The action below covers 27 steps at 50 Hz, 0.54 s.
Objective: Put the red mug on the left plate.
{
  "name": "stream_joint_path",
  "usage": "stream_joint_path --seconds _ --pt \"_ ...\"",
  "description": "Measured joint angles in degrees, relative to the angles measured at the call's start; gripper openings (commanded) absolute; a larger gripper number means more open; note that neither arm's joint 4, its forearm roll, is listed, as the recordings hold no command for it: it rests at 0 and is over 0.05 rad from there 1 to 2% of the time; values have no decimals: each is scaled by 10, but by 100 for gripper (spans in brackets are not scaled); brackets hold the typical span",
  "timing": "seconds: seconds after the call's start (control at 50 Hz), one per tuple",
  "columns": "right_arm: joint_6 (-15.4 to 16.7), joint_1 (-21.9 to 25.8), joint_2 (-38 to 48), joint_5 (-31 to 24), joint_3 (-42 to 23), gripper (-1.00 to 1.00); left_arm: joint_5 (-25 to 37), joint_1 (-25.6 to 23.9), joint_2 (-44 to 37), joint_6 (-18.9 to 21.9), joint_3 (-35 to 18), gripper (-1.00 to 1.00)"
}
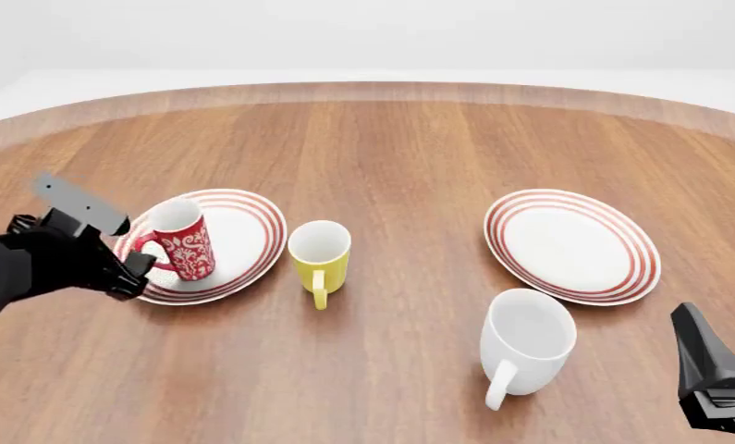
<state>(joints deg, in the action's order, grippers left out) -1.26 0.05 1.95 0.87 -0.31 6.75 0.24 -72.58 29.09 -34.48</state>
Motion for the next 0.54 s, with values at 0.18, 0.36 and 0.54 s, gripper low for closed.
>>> stream_joint_path --seconds 0.18,0.36,0.54 --pt "0 0 0 0 0 100 90 -24 142 7 2 100" --pt "0 0 0 0 0 100 174 -64 269 -10 -21 100" --pt "0 0 0 0 0 100 266 -117 398 -50 -61 100"
